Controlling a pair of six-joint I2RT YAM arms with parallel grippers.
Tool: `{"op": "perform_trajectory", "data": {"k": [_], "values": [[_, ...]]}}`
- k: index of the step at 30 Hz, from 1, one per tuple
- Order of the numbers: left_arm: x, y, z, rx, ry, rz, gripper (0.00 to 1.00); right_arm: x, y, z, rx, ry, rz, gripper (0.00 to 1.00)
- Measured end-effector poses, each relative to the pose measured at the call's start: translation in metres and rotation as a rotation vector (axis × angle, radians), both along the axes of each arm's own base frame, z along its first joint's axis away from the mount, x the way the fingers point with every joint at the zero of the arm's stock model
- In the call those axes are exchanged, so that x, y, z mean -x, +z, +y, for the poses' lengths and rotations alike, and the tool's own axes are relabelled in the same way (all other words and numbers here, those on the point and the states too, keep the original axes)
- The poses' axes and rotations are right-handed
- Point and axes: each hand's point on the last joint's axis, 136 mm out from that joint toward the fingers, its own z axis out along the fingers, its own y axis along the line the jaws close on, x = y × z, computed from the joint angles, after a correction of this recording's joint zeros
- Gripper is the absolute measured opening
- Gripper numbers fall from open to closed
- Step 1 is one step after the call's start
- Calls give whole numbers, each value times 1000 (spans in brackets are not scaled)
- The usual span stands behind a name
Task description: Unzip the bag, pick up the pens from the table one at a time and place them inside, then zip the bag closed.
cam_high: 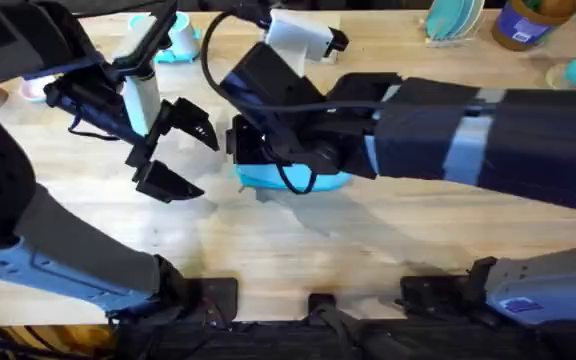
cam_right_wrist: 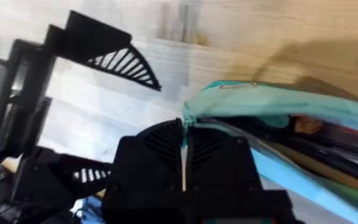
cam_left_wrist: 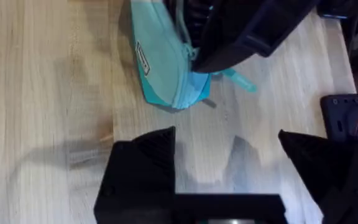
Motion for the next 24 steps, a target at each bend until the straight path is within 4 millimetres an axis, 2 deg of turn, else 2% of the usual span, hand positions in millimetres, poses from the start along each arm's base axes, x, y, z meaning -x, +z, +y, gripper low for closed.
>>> {"op": "perform_trajectory", "data": {"k": [7, 16, 24], "values": [[0, 0, 0, 0, 0, 0, 993, 6, 8, 5, -66, 46, 60, 29], [0, 4, -4, 28, 15, 8, 993, -3, 24, 0, -166, 63, 114, 30], [-19, 19, -21, 155, 93, -55, 993, 0, 36, 2, -194, 102, 99, 30]]}}
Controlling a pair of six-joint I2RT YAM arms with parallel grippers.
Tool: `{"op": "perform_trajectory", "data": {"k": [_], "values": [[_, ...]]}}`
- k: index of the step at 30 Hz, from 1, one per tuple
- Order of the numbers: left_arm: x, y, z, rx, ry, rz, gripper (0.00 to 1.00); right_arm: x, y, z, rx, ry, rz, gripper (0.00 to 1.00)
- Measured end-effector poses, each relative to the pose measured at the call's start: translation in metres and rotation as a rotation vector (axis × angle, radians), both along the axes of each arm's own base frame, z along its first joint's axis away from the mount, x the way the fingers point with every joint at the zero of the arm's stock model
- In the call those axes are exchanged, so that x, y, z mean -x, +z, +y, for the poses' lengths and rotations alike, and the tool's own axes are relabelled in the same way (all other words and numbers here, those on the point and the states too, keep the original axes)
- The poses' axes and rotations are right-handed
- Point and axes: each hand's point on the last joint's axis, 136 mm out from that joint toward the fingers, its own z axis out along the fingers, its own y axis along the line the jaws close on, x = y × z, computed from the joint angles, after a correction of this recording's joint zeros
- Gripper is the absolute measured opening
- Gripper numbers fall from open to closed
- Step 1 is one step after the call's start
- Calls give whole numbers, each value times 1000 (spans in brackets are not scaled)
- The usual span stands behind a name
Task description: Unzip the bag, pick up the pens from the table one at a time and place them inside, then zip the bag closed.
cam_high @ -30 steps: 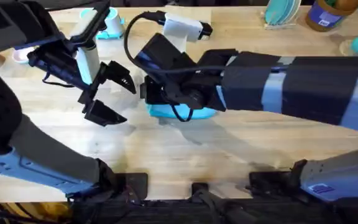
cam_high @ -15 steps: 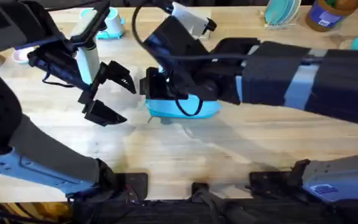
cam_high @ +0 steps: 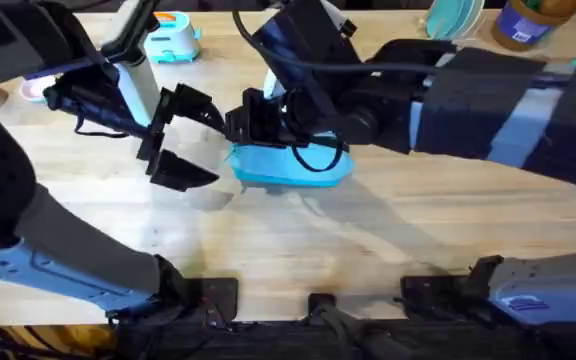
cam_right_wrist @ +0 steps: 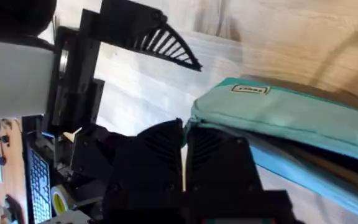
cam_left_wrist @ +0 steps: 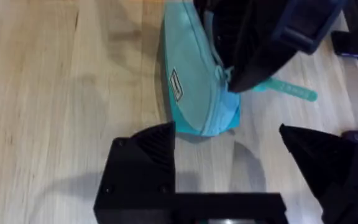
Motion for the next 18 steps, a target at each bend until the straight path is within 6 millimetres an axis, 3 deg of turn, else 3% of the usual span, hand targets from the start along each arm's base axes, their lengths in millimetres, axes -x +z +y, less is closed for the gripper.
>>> {"op": "perform_trajectory", "data": {"k": [11, 16, 18], "values": [[-2, 8, -38, 66, -84, -39, 993, 0, 0, 0, 0, 2, 1, 30], [-2, 9, -41, 75, -83, -39, 995, 0, 0, 0, 0, 2, 1, 30], [-2, 9, -41, 75, -81, -35, 940, 0, 0, 0, 0, 2, 1, 30]]}}
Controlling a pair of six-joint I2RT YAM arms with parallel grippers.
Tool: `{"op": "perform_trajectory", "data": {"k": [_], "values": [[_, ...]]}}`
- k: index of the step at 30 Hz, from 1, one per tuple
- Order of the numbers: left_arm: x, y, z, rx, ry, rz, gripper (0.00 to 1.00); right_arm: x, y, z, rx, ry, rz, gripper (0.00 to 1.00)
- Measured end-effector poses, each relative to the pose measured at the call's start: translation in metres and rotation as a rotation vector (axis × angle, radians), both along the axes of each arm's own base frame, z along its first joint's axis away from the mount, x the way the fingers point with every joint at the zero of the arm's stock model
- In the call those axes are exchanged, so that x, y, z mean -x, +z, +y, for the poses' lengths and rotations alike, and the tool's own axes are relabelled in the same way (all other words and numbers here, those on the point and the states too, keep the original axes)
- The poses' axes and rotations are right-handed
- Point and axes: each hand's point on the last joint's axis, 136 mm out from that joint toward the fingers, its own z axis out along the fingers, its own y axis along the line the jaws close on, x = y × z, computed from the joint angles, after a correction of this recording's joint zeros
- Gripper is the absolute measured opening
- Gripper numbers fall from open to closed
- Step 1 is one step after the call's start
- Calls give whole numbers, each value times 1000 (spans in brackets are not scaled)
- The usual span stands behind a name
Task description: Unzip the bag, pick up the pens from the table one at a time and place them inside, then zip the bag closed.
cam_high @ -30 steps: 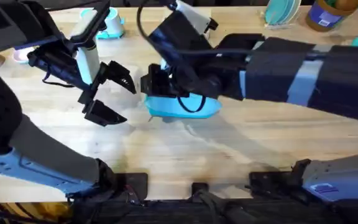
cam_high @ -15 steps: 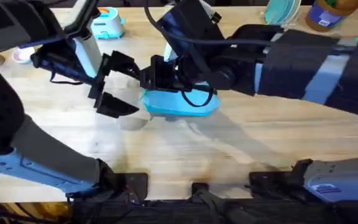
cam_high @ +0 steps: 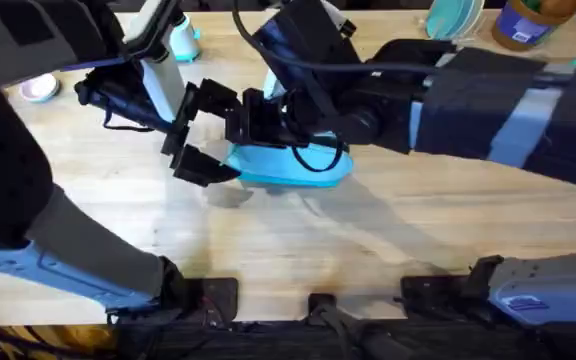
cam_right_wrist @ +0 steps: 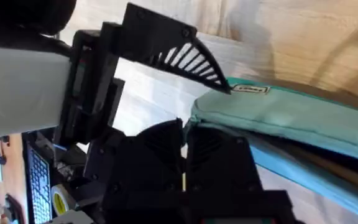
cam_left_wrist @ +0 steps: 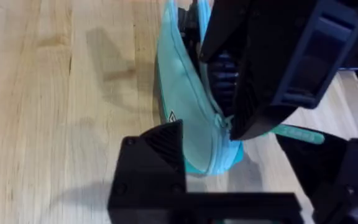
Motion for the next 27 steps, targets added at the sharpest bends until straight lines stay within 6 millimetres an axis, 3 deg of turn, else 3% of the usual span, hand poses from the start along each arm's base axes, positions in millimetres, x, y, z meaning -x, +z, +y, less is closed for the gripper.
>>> {"op": "perform_trajectory", "data": {"k": [2, 4, 7, 8, 18, 23, 24, 27], "values": [[0, 0, 0, -1, 4, 6, 851, 0, 0, 0, 0, 0, 0, 30], [-1, -1, 0, -3, 12, 21, 637, 0, 0, 0, -2, 2, 2, 30], [-6, -6, 0, -3, 19, 10, 276, 2, 0, 1, -4, 8, 8, 30], [-7, -8, 1, -8, 30, 25, 54, 3, 0, 1, -3, 11, 9, 30], [-9, -9, 1, -13, 46, 41, 41, 0, -3, -4, 9, 3, 16, 30], [-9, -10, -1, -17, 39, 35, 41, -4, -9, -23, 32, -20, 77, 30], [-10, -9, -2, -12, 40, 37, 41, -6, -5, -37, 38, -33, 99, 30], [-11, -4, -7, 20, 49, 37, 41, -8, 2, -47, 33, -27, 93, 30]]}}
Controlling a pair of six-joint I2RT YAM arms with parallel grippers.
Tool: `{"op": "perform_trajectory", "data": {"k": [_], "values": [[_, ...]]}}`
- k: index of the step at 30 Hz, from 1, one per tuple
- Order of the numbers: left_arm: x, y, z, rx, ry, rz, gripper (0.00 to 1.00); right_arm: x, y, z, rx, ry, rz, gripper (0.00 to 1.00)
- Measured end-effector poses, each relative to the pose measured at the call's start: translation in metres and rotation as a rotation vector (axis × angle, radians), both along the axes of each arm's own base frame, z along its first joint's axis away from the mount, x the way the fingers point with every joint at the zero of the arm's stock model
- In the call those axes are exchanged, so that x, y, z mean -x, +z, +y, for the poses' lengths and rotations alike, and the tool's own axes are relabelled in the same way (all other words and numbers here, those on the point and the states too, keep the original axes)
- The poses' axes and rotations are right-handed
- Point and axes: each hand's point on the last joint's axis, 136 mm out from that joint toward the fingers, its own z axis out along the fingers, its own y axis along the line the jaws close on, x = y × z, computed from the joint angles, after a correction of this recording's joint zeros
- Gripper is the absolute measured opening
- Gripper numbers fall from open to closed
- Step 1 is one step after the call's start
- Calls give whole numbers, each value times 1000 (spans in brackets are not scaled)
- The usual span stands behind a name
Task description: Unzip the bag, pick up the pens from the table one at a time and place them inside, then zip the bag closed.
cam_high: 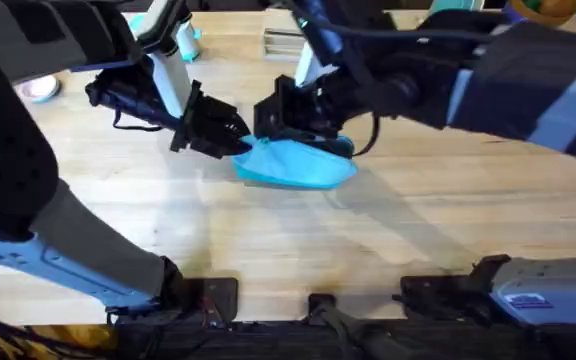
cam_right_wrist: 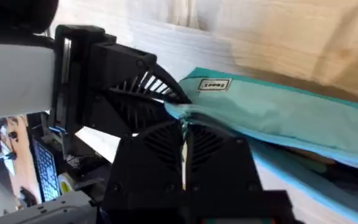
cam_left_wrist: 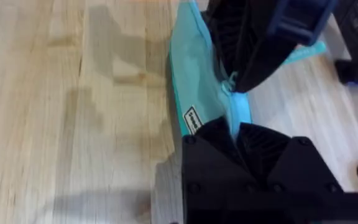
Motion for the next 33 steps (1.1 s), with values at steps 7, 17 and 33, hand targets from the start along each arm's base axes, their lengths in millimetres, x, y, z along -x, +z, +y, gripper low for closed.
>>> {"op": "perform_trajectory", "data": {"k": [7, 17, 33], "values": [[-3, 6, -8, 43, 8, -8, 42, -7, 4, -27, 6, -15, 31, 30], [1, -8, 6, -43, -17, -2, 42, -40, -22, -150, 193, -235, 135, 30], [4, -14, 13, -80, -26, 10, 42, -45, -34, -213, 400, -351, 128, 32]]}}
